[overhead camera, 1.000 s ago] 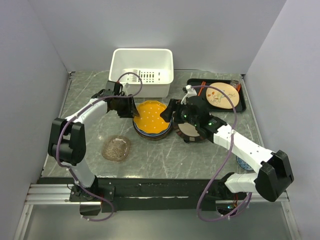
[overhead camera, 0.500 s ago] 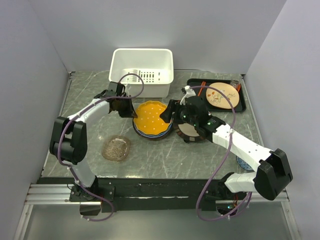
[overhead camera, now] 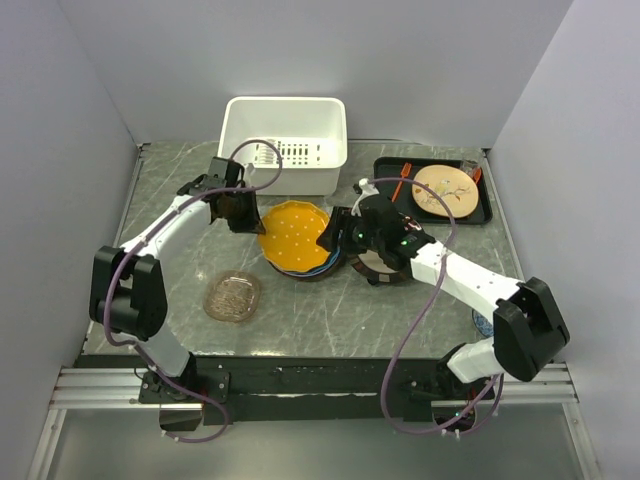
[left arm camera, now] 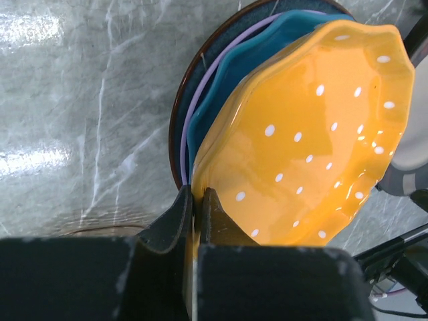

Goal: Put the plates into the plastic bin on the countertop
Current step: Pick up the plate at the center of the board.

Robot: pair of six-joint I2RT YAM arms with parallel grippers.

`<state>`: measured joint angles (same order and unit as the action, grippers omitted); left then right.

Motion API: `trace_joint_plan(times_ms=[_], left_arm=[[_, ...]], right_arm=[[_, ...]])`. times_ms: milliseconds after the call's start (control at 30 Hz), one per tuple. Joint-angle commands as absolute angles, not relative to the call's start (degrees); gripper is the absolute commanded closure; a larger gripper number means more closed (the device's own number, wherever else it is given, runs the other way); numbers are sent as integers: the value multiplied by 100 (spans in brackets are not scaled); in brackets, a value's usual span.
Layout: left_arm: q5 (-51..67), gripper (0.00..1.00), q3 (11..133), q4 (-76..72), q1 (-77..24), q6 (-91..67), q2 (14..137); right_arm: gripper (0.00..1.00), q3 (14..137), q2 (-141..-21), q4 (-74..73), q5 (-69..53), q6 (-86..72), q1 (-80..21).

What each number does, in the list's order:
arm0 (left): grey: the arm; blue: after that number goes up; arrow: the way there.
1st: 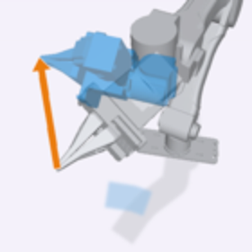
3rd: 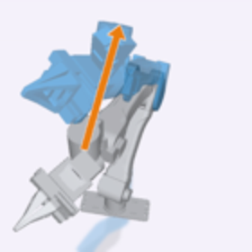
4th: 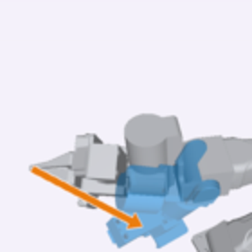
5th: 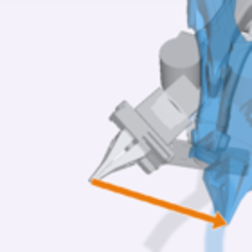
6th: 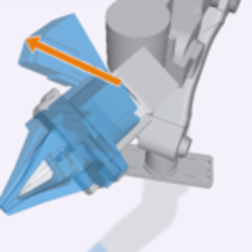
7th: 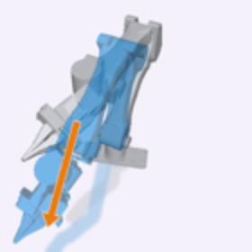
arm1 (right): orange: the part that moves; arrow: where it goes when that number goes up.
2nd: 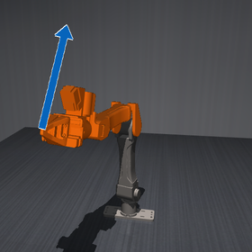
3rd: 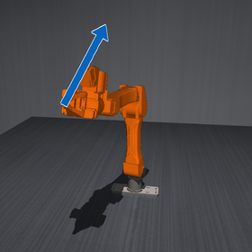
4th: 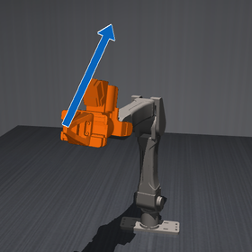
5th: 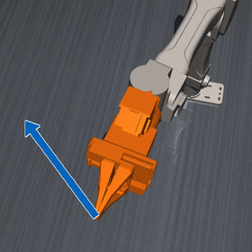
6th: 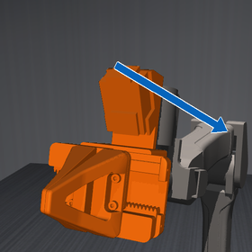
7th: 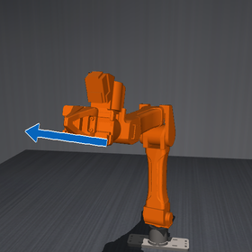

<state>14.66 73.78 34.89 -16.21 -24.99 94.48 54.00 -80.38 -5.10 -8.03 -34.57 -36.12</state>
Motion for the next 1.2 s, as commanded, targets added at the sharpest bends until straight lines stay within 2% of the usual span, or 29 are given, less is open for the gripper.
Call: trace_joint_plan(times_ms=[0, 167, 367, 633, 800, 933, 1167], left_arm=[[1933, 99, 7831, 3524, -1582, -2470, 9044], [2118, 99, 7708, 3454, -1512, -2496, 8868], [2074, 99, 7655, 3533, -1389, -2496, 8781], [2048, 99, 7725, 3621, -1151, -2461, 8587], [2293, 99, 7682, 3551, -1081, -2479, 8534], [2365, 99, 7699, 3603, -1072, -2434, 8543], [2320, 99, 7673, 3568, -1063, -2435, 8499]], right_arm=[[36, 5424, -8182, -53, -1168, -3699, -3569], [41, 5300, -8455, 448, -1494, -3902, -3463], [47, 5449, -8745, 237, -1415, -3964, -3454], [43, 5335, -8358, 149, -1090, -3999, -3419], [40, 5256, -8516, 360, -1379, -4078, -3375], [39, 5001, -8534, 1088, -1827, -4324, -3287], [38, 4957, -8464, 1099, -1898, -4280, -3261]])
